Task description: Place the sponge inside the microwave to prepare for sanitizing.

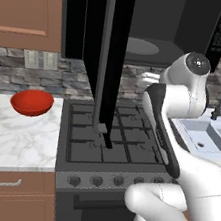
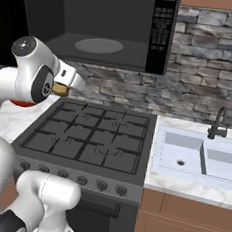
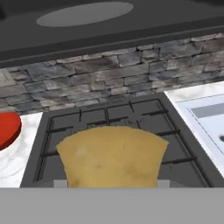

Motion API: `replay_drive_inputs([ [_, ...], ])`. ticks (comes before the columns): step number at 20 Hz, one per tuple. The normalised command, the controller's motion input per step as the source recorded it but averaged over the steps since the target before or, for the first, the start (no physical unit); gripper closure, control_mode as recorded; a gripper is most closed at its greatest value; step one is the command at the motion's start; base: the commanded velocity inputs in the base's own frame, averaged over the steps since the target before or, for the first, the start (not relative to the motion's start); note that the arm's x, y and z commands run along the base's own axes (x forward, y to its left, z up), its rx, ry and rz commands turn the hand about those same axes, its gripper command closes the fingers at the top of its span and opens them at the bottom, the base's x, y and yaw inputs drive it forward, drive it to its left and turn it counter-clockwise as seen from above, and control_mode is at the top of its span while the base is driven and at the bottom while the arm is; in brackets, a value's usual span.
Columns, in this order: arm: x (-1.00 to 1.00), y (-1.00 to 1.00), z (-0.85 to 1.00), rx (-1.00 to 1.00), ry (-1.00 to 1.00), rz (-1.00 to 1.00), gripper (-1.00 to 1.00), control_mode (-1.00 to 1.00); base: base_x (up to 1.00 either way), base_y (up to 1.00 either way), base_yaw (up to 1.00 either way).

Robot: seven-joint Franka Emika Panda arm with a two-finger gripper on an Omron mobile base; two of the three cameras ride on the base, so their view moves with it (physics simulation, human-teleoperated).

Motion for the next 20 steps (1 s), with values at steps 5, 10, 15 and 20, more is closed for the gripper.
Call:
replay_drive_inputs([
  [5, -0.07, 0.01, 0.15, -0.04, -0.03, 0.0, 1.0, -1.0, 0.0, 0.0, 0.0],
  [10, 0.0, 0.0, 0.36, -0.09, -0.02, 0.0, 1.0, -1.0, 0.0, 0.0, 0.0],
  [15, 0.0, 0.0, 0.46, -0.06, -0.02, 0.0, 1.0, -1.0, 0.0, 0.0, 0.0],
  [20, 0.0, -0.02, 0.37, -0.01, -0.04, -0.01, 1.0, -1.0, 0.0, 0.0, 0.0],
])
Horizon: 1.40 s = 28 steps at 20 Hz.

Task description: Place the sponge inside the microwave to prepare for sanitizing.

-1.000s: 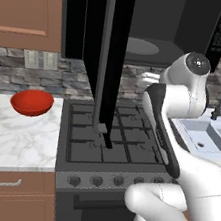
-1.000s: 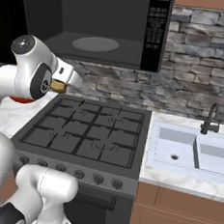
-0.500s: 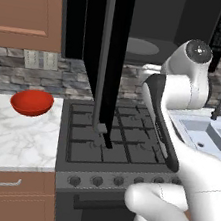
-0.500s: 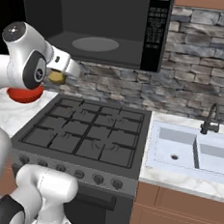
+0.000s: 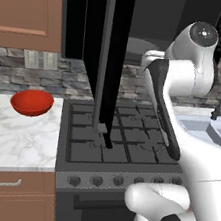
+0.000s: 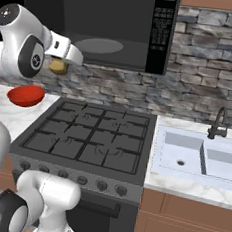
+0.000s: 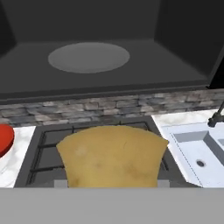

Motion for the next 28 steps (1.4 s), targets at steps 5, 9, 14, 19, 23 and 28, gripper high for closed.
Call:
replay_drive_inputs([
  [5, 0.03, 0.0, 0.35, 0.0, -0.17, 0.0, 1.0, -1.0, 0.0, 0.0, 0.0],
  [9, 0.44, 0.0, 0.08, -0.01, -0.07, 0.0, 1.0, -1.0, 0.0, 0.0, 0.0],
  [14, 0.67, 0.0, -0.01, -0.01, 0.0, 0.0, 1.0, -1.0, 0.0, 0.0, 0.0],
  [19, 0.63, 0.0, -0.01, 0.0, 0.0, 0.0, 1.0, -1.0, 0.0, 0.0, 0.0],
  [23, 0.55, 0.0, 0.0, 0.0, 0.01, 0.0, 1.0, -1.0, 0.0, 0.0, 0.0],
  [28, 0.56, 0.0, 0.0, 0.0, 0.0, 0.0, 1.0, -1.0, 0.0, 0.0, 0.0],
])
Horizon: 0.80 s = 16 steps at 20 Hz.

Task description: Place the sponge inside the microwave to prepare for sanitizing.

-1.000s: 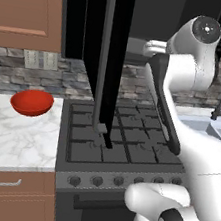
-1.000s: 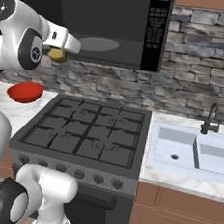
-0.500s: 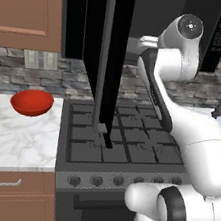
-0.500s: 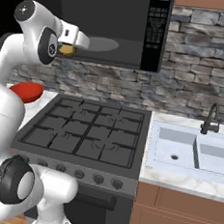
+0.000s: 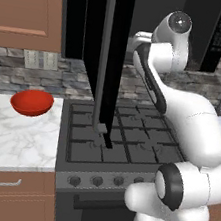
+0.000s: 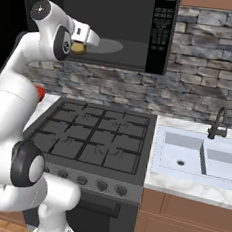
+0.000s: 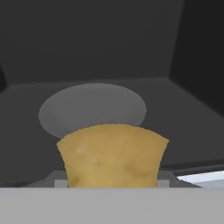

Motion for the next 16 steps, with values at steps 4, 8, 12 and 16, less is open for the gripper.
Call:
replay_drive_inputs([
  [4, 0.48, 0.0, 0.0, 0.0, 0.01, 0.0, 1.0, -1.0, 0.0, 0.0, 0.0],
  [8, 0.44, 0.0, 0.0, 0.0, 0.02, 0.0, 1.0, -1.0, 0.0, 0.0, 0.0],
  [12, 0.41, 0.0, 0.0, 0.0, 0.02, 0.0, 1.0, -1.0, 0.0, 0.0, 0.0],
  [16, 0.35, 0.0, -0.06, 0.0, 0.01, 0.0, 1.0, -1.0, 0.0, 0.0, 0.0],
])
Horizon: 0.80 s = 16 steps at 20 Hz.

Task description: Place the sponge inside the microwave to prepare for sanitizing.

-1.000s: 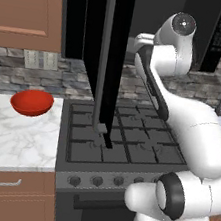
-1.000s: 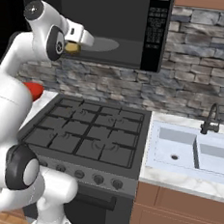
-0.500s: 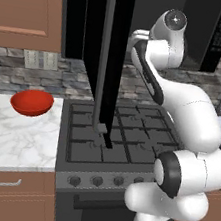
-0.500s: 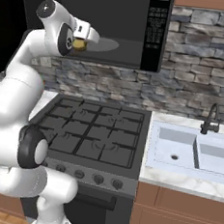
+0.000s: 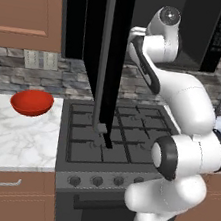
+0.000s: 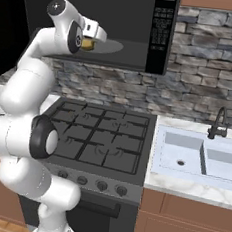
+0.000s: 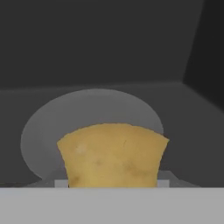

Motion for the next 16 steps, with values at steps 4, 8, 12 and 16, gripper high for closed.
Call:
replay_drive_inputs([
  [4, 0.37, 0.0, -0.02, 0.0, 0.02, 0.0, 1.0, -1.0, 0.0, 0.0, 0.0],
  [8, 0.35, 0.0, -0.04, 0.0, 0.04, 0.0, 1.0, -1.0, 0.0, 0.0, 0.0],
  [12, 0.33, 0.0, -0.09, 0.0, 0.04, 0.0, 1.0, -1.0, 0.0, 0.0, 0.0],
  [16, 0.25, 0.0, -0.14, 0.0, 0.02, 0.0, 1.0, -1.0, 0.0, 0.0, 0.0],
])
